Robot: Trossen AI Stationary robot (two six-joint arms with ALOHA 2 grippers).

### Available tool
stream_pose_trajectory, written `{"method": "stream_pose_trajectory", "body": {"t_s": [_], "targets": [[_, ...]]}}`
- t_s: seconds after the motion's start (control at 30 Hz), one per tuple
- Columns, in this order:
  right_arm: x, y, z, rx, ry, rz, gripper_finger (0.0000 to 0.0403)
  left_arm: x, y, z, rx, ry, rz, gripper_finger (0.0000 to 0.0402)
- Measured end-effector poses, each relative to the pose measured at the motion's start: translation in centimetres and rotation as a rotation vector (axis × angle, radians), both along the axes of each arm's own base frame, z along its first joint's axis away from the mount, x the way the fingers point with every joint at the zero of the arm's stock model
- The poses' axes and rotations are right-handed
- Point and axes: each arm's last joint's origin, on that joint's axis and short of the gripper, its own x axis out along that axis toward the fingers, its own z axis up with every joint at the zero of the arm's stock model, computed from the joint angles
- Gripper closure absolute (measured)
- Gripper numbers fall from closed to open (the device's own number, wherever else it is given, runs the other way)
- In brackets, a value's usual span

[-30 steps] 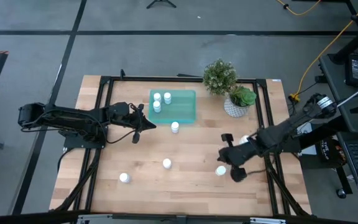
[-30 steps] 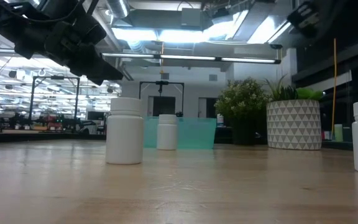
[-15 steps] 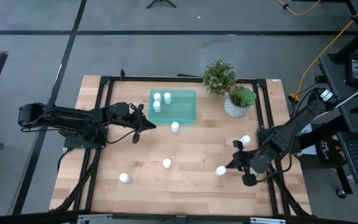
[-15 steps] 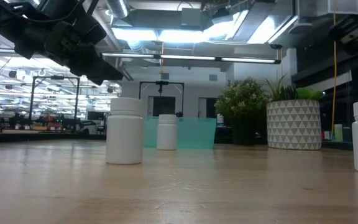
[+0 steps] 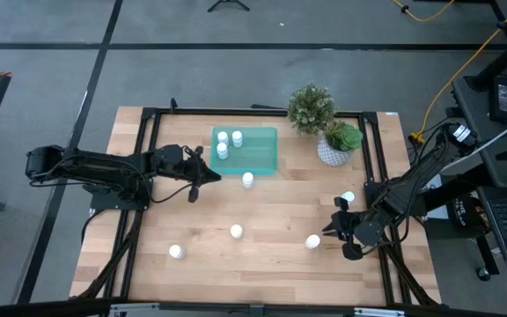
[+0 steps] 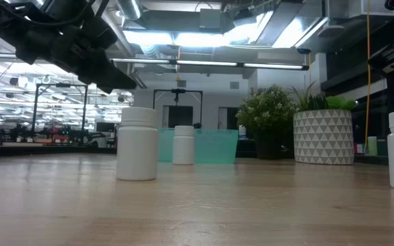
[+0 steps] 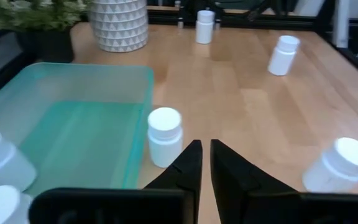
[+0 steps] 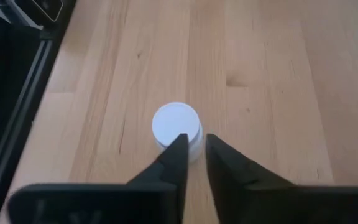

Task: Pick and place pill bottles into a basket
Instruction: Put the white pill bottle into the green bin

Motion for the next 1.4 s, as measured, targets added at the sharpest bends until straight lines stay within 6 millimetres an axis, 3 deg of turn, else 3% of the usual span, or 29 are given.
{"method": "stream_pose_trajectory", "body": {"t_s": [0.2, 0.53, 0.97, 1.4], "targets": [[0.0, 0.0, 0.0, -0.013, -0.003, 0.013, 0.0257, 0.0, 0.3, 0.0, 0.014, 0.005, 0.101, 0.0358], [0.5, 0.4, 0.1, 0.009, -0.042, 0.011, 0.0146, 0.0, 0.2, 0.0, 0.0, 0.003, 0.064, 0.0348], [1.9, 1.1, -2.3, -0.027, 0.031, -0.052, 0.0135, 0.0, 0.2, 0.0, -0.003, 0.007, 0.06, 0.0373], [2.5, 1.8, -3.2, -0.012, 0.049, -0.039, 0.0135, 0.0, 0.2, -0.1, -0.004, 0.015, 0.06, 0.0375]]}}
